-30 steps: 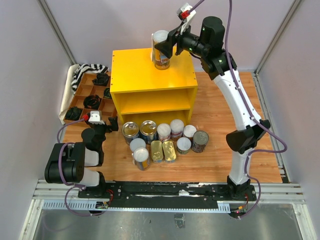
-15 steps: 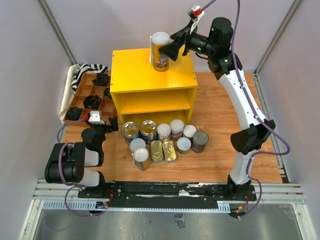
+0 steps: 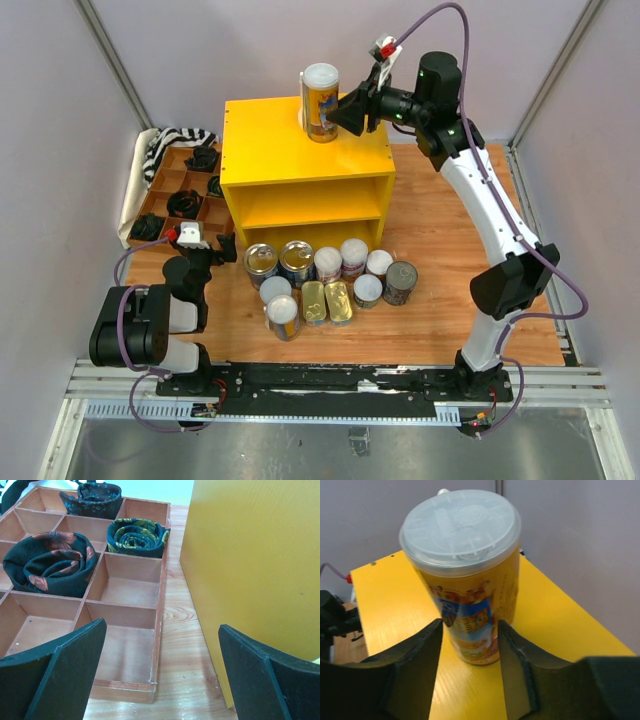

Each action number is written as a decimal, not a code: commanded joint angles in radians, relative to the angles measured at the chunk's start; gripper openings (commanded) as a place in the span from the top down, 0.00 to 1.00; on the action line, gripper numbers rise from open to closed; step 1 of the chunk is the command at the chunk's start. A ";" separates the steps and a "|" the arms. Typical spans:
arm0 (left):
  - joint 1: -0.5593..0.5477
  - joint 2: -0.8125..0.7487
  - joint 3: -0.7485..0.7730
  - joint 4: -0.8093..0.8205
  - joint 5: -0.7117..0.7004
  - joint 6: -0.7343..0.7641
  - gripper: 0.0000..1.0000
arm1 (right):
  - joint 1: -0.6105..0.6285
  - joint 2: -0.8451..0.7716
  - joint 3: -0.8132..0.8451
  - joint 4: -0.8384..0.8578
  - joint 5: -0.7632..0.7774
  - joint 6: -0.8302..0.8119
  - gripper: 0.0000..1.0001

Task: Place and organize the canned foods onto the counter
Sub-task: Place the canned food on the counter.

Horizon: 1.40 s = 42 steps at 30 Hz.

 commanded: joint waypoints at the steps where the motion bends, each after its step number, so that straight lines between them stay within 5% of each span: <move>1: -0.004 0.006 0.011 0.016 0.004 0.018 0.00 | 0.013 0.009 0.005 -0.005 -0.029 -0.061 0.59; 6: -0.004 0.007 0.011 0.016 0.003 0.017 0.00 | 0.069 0.062 0.035 -0.011 -0.030 -0.073 0.67; 27: -0.004 0.006 0.011 0.016 0.004 0.017 0.00 | 0.190 0.237 0.137 0.109 0.110 0.039 0.65; 29: -0.005 0.006 0.011 0.016 0.004 0.017 0.00 | 0.189 0.230 0.130 0.104 0.110 0.033 0.56; 33: -0.004 0.007 0.011 0.016 0.004 0.017 0.00 | 0.171 0.163 0.060 0.107 0.115 0.020 0.17; 36: -0.004 0.006 0.011 0.016 0.004 0.018 0.00 | 0.148 0.108 -0.008 0.145 0.129 0.019 0.03; 42: -0.004 0.005 0.011 0.016 0.004 0.018 0.00 | 0.133 0.136 0.031 0.151 0.122 0.014 0.03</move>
